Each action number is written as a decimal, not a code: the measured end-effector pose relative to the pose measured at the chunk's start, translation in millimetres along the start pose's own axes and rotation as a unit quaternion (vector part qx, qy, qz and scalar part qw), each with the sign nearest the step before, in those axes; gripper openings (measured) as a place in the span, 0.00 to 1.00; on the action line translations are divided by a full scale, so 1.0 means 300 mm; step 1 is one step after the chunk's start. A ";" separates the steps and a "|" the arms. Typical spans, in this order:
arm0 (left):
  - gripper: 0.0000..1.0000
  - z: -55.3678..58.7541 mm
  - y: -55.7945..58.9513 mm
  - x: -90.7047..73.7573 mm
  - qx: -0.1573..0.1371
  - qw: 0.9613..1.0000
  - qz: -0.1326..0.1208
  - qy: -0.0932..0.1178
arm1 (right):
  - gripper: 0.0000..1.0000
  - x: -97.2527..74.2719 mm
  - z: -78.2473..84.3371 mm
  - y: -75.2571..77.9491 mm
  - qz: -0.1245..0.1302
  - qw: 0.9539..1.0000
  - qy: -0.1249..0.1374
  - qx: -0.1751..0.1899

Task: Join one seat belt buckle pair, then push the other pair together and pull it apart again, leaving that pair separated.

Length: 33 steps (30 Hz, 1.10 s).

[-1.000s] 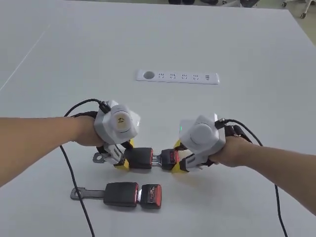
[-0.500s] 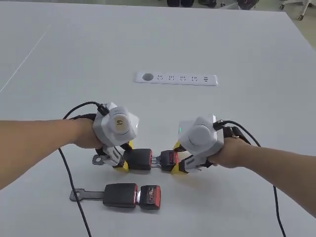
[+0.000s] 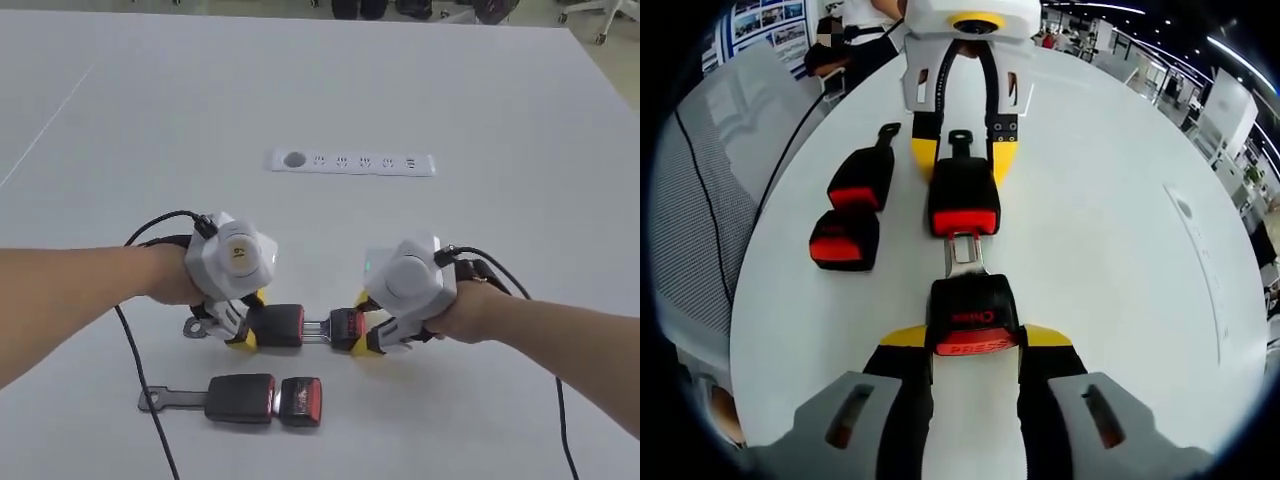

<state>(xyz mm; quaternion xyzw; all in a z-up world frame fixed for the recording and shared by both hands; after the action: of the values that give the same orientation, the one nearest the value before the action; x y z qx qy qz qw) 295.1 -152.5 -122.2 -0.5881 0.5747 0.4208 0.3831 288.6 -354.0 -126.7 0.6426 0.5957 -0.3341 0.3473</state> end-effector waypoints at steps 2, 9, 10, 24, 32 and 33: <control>0.32 -0.012 0.012 -0.009 0.000 1.000 0.000 -0.001 | 0.30 -0.005 0.008 -0.004 0.001 1.000 -0.001 0.001; 0.32 -0.005 0.001 -0.003 0.002 1.000 0.000 -0.002 | 0.30 -0.014 0.023 0.000 0.002 1.000 -0.004 0.004; 0.32 -0.004 0.000 -0.002 0.002 1.000 0.001 -0.002 | 0.30 -0.016 0.027 0.002 0.003 1.000 -0.005 0.004; 0.33 -0.008 0.005 -0.007 0.004 1.000 -0.001 -0.001 | 0.31 -0.056 0.079 0.000 0.006 1.000 -0.012 0.011; 0.33 -0.010 0.006 -0.009 0.006 1.000 0.001 0.000 | 0.31 -0.077 0.117 0.011 0.006 1.000 -0.015 0.014; 0.33 -0.009 0.005 -0.008 0.006 1.000 0.001 0.000 | 0.31 -0.078 0.120 0.010 0.007 1.000 -0.015 0.014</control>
<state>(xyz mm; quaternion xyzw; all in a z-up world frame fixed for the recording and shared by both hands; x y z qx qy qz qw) 293.9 -154.1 -119.0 -0.5852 0.5776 0.4175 0.3868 289.4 -397.2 -126.1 0.6462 0.5812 -0.3501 0.3494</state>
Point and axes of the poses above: the centre of the closed fingertips' face, and the gripper's own axes: x roughly forward along the fingers, y roughly to its right, z roughly out of its underside, the point moved 10 cm from there along -x, roughly backward along the fingers
